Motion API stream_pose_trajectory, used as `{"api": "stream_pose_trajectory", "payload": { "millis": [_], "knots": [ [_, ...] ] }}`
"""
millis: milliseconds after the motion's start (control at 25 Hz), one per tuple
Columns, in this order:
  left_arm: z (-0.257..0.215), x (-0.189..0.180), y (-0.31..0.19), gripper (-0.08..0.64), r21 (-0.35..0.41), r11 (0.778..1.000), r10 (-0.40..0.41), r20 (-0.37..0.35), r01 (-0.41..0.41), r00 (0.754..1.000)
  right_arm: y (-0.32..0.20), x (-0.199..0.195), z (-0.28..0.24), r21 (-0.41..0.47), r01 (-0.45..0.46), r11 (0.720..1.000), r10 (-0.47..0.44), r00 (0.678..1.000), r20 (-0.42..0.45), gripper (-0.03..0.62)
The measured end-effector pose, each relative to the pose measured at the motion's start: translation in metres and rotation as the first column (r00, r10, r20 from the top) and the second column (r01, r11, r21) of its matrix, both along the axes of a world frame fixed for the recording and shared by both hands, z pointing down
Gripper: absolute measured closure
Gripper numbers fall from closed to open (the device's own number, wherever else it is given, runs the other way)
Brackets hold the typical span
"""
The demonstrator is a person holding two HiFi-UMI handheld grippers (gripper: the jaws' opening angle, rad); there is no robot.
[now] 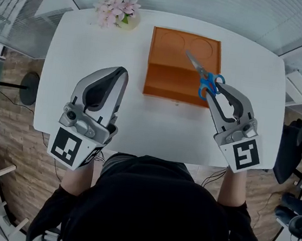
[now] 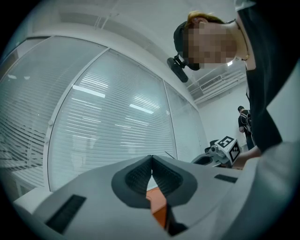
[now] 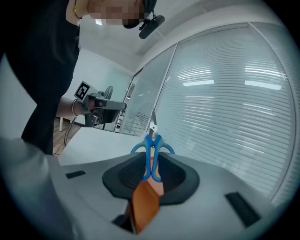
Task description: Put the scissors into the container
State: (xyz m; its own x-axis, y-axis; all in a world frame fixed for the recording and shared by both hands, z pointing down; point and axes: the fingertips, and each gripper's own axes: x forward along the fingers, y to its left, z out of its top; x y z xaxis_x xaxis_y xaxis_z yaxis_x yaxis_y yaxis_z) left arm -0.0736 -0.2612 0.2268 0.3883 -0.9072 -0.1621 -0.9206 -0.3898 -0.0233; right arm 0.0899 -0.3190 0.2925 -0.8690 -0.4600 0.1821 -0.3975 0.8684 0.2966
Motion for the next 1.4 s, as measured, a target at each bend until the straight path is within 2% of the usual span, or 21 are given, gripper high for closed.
{"api": "stream_pose_trajectory", "payload": {
  "millis": [400, 600, 800, 1000, 1200, 1400],
  "knots": [
    [0.01, -0.007, 0.009, 0.547, -0.025, 0.999, -0.044, 0.001, 0.044, 0.999, -0.01, -0.014, 0.032, -0.013, 0.11, 0.994, -0.11, 0.987, -0.115, 0.505],
    [0.009, -0.01, 0.012, 0.547, -0.028, 0.998, -0.053, 0.003, 0.053, 0.999, -0.012, -0.016, 0.055, -0.006, 0.166, 0.986, -0.162, 0.957, -0.24, 0.505],
    [0.016, -0.012, 0.017, 0.547, -0.041, 0.997, -0.061, 0.012, 0.061, 0.998, -0.012, -0.017, 0.075, -0.022, 0.189, 0.982, -0.186, 0.927, -0.324, 0.505],
    [0.015, -0.013, 0.017, 0.547, -0.042, 0.997, -0.064, 0.011, 0.064, 0.998, -0.013, -0.02, 0.088, -0.034, 0.215, 0.976, -0.212, 0.903, -0.374, 0.505],
    [0.016, -0.015, 0.019, 0.547, -0.047, 0.996, -0.069, 0.013, 0.07, 0.998, -0.014, -0.022, 0.102, -0.052, 0.238, 0.97, -0.24, 0.899, -0.366, 0.505],
    [0.016, -0.017, 0.019, 0.547, -0.049, 0.996, -0.073, 0.017, 0.074, 0.997, -0.017, -0.02, 0.118, -0.077, 0.239, 0.968, -0.249, 0.874, -0.417, 0.505]
  ]
}}
